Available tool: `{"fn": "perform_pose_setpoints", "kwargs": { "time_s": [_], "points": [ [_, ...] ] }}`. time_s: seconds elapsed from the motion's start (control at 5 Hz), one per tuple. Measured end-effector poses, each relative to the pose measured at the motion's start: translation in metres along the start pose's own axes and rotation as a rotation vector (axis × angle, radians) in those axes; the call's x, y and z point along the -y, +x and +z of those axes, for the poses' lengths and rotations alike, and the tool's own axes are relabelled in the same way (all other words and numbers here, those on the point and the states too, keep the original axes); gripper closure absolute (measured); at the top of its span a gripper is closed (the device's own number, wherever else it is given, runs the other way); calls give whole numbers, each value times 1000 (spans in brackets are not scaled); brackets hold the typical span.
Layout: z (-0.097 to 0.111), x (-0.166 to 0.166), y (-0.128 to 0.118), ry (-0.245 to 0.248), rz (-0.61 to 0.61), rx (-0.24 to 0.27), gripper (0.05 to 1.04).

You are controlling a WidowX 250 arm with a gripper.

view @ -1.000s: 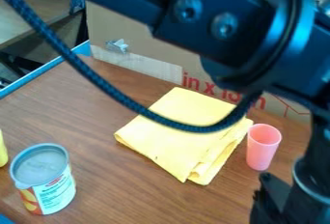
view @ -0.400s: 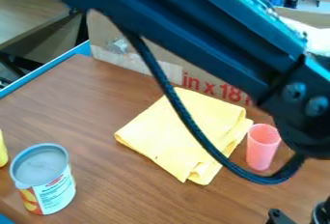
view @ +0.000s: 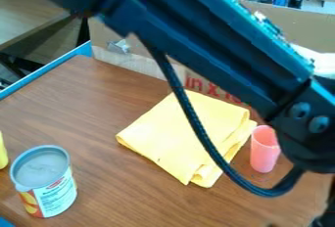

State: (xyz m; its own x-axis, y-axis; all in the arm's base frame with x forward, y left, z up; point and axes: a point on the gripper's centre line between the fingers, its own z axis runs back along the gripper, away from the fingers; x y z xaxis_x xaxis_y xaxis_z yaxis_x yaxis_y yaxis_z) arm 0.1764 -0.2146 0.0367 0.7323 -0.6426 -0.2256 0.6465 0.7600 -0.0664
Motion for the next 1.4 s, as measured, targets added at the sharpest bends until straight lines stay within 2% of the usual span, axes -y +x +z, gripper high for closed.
{"fn": "perform_pose_setpoints", "kwargs": {
  "time_s": [0.2, 0.4, 0.6, 0.8, 1.0, 1.2, 1.4],
  "points": [
    [-14, -3, 3, -31, 20, -28, 97],
    [-15, -4, 7, -51, 43, -28, 153],
    [-13, -7, 8, -43, 59, -20, 404],
    [6, -13, 12, 2, 79, 37, 476],
    [48, -23, 24, 78, 160, 149, 484],
    [63, -25, 38, 82, 194, 218, 484],
    [62, -42, 60, 73, 233, 238, 484]
  ]
}}
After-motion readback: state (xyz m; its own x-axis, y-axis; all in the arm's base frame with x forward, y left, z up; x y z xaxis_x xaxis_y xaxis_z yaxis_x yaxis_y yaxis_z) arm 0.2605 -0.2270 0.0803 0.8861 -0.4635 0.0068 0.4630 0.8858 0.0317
